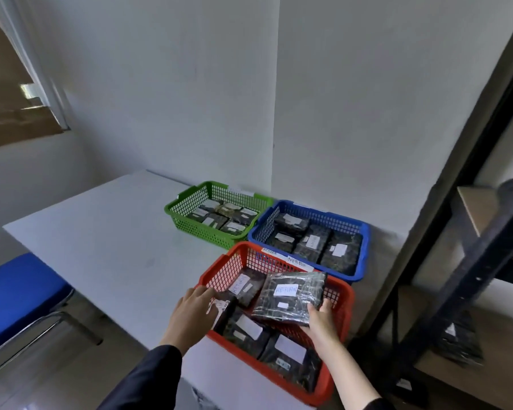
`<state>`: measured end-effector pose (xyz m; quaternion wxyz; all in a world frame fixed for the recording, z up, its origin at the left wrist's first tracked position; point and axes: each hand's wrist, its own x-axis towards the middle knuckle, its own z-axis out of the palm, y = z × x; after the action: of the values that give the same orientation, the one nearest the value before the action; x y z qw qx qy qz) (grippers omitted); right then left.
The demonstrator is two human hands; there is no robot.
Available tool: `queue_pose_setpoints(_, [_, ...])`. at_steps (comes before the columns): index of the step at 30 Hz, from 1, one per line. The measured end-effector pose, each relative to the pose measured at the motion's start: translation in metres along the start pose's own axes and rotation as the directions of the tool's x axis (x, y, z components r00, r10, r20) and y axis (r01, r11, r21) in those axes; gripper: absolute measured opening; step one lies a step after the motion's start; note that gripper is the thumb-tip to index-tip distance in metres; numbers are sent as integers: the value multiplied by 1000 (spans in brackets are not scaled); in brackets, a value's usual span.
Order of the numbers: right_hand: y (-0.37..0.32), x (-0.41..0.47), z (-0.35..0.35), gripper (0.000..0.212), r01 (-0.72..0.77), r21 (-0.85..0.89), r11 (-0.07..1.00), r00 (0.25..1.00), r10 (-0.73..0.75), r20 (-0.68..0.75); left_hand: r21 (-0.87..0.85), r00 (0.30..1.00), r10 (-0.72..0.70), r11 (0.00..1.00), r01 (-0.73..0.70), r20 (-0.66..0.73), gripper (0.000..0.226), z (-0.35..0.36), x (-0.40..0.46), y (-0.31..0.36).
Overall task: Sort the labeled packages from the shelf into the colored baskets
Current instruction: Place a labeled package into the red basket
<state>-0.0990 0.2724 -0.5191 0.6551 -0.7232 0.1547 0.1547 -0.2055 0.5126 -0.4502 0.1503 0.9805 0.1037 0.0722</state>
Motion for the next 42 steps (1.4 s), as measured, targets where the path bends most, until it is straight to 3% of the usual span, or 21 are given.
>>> queue_pose_setpoints(8, [1,-9,5,53,-62,-82,995,991,52,-121,-27,1000,-7,1000,8,4,43,14,53,-18])
queue_pose_setpoints(14, [0,-21,10,70,-54,-328,943,985,-3,-171,-70,994,-17,997,25,106,55,28,84,-22])
queue_pose_setpoints(18, [2,-25,31,79,-30,-616,787,968,-130,-213,-123,989,13,992,5,149,59,37,96,-23])
queue_pose_setpoints(22, [-2,-20,52,68,84,-817,570,990,-140,4,-103,974,45,994,-23,221,65,41,110,-27])
queue_pose_setpoints(24, [0,-13,59,58,130,-848,514,991,-89,98,-99,968,68,994,-45,241,71,43,115,-29])
queue_pose_setpoints(28, [12,-2,60,50,128,-851,509,988,12,156,-97,968,99,992,-79,229,84,48,118,-36])
queue_pose_setpoints(42, [9,-4,44,49,51,-808,587,995,40,92,-81,975,29,997,-11,219,75,50,117,-29])
